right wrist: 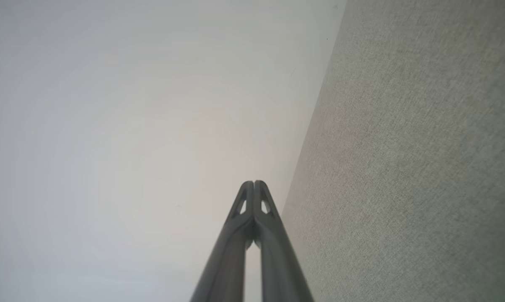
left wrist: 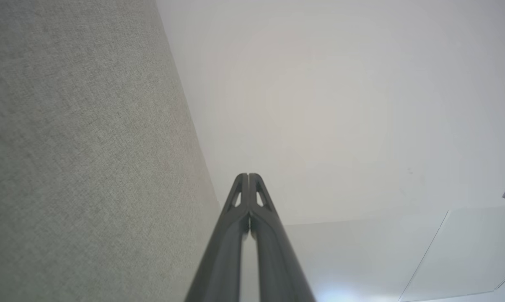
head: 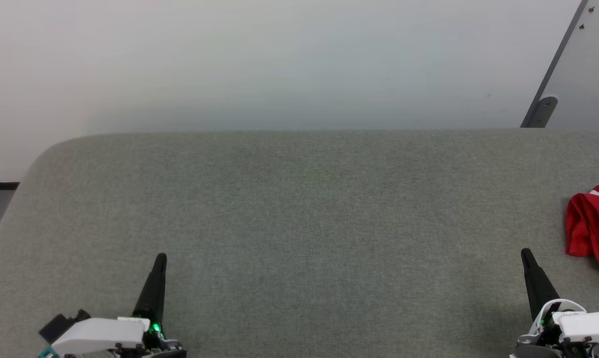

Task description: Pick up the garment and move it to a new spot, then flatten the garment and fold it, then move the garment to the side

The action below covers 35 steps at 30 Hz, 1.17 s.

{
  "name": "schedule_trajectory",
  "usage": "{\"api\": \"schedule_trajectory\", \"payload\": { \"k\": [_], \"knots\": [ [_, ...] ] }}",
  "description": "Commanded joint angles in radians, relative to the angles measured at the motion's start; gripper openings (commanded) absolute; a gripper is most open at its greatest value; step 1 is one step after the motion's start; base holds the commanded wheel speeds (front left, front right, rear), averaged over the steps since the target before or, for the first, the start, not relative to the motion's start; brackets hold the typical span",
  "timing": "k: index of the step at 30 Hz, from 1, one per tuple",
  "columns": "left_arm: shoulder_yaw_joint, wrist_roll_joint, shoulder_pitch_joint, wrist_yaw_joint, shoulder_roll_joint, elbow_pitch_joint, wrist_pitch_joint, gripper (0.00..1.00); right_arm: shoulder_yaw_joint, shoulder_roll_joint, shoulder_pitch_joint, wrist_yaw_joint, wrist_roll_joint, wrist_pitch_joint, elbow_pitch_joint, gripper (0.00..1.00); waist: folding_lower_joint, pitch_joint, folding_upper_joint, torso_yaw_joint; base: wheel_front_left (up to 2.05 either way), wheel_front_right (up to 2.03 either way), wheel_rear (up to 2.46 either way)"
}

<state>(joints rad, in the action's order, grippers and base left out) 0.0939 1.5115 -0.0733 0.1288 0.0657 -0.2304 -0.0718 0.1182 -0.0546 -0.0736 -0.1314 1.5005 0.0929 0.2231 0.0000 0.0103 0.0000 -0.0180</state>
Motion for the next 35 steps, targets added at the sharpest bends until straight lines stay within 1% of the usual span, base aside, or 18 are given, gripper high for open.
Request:
{"api": "schedule_trajectory", "payload": {
  "k": [1,17,35],
  "knots": [
    [0.002,0.014,-0.014,0.003,-0.001,0.0,-0.005,0.0,-0.002,0.002,-0.021,0.001,0.016,0.005,0.001,0.0,0.0,-0.001,0.0,0.001,0.0,0.0,0.0],
    [0.009,0.113,-0.04,0.003,-0.007,-0.017,-0.035,0.0,-0.006,0.006,-0.044,0.001,0.114,0.024,0.024,0.0,0.0,-0.013,0.0,0.017,0.0,0.0,0.0],
    [0.012,0.109,-0.041,0.003,-0.01,-0.017,-0.039,0.0,-0.006,0.006,-0.039,0.001,0.114,0.023,0.024,0.0,0.0,-0.013,0.0,0.018,0.0,0.0,0.0]
  ]
}}
